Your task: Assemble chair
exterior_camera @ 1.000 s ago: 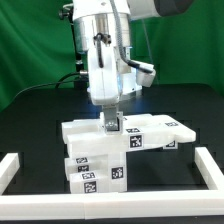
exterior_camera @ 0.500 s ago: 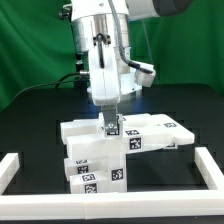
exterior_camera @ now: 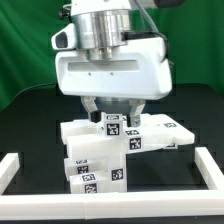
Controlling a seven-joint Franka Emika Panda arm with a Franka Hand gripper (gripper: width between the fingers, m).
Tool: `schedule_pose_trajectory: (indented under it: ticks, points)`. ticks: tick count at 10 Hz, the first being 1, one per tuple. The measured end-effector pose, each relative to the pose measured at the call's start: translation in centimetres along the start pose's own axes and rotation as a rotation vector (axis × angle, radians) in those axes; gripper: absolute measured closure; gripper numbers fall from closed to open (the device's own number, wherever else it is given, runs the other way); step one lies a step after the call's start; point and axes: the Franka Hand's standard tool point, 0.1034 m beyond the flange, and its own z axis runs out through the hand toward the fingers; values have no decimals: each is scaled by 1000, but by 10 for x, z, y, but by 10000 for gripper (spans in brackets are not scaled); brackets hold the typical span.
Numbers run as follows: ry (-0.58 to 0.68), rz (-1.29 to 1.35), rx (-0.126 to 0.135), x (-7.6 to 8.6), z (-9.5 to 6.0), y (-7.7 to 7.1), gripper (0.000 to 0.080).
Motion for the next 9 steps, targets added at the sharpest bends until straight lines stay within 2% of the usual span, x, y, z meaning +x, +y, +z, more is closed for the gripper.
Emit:
schedule_pose_trajectory:
  ticks: [2,4,5,6,7,8,9]
  points:
    - [5,-131,-1,2,0,2,150]
    - [5,-430,-37,0,3,2,150]
    - [5,-421,-35,1,3,3,237]
    - [6,-377,-35,1,3,3,372]
    - [6,-359,-34,1,3,3,372]
    - [7,-256,-33,1,3,3,517]
    - [9,-193,-32,1,3,3,517]
